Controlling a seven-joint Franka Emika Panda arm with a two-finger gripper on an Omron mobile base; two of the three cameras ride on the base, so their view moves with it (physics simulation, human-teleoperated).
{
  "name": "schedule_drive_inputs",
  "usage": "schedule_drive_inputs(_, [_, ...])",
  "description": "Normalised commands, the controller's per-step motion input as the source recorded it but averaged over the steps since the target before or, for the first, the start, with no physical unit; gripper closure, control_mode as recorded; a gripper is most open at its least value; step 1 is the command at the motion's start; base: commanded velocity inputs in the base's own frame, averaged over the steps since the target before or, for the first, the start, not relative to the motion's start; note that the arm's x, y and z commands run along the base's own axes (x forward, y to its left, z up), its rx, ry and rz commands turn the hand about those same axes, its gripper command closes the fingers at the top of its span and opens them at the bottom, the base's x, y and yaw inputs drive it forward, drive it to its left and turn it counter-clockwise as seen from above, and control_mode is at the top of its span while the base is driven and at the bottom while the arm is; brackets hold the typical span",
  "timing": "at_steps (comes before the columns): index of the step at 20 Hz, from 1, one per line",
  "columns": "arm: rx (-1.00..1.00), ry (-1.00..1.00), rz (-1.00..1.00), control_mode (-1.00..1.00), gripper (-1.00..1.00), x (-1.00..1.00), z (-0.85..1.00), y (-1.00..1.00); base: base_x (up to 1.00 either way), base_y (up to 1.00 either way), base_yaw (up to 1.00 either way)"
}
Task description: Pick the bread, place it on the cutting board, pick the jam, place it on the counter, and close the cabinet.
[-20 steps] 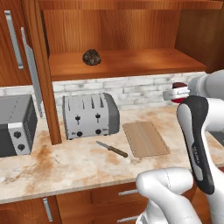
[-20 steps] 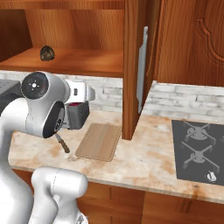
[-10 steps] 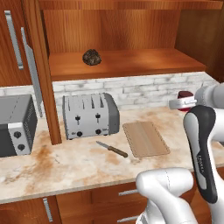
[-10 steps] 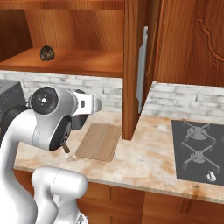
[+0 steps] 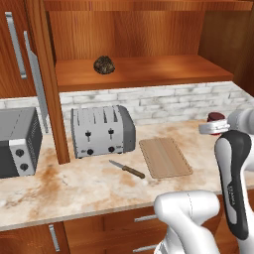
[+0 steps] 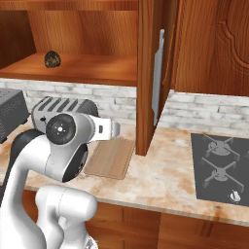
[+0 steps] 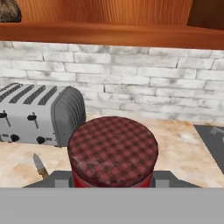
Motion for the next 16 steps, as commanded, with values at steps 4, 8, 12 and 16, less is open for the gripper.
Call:
schedule_drive_inputs(4, [0.0,0.0,0.0,-1.0,1.0,-0.06,-0.27,-0.2,0.0,0.0,0.0])
schedule_drive_inputs(8, [0.0,0.0,0.0,-1.0,1.0,-0.01,-0.28,-0.19,0.0,0.0,0.0])
schedule_drive_inputs(12, [-0.01,0.0,0.0,-1.0,1.0,0.0,-0.32,-0.18,0.0,0.0,0.0])
schedule_drive_inputs(16, [-0.01,0.0,0.0,-1.0,1.0,0.0,-0.33,-0.14,0.0,0.0,0.0])
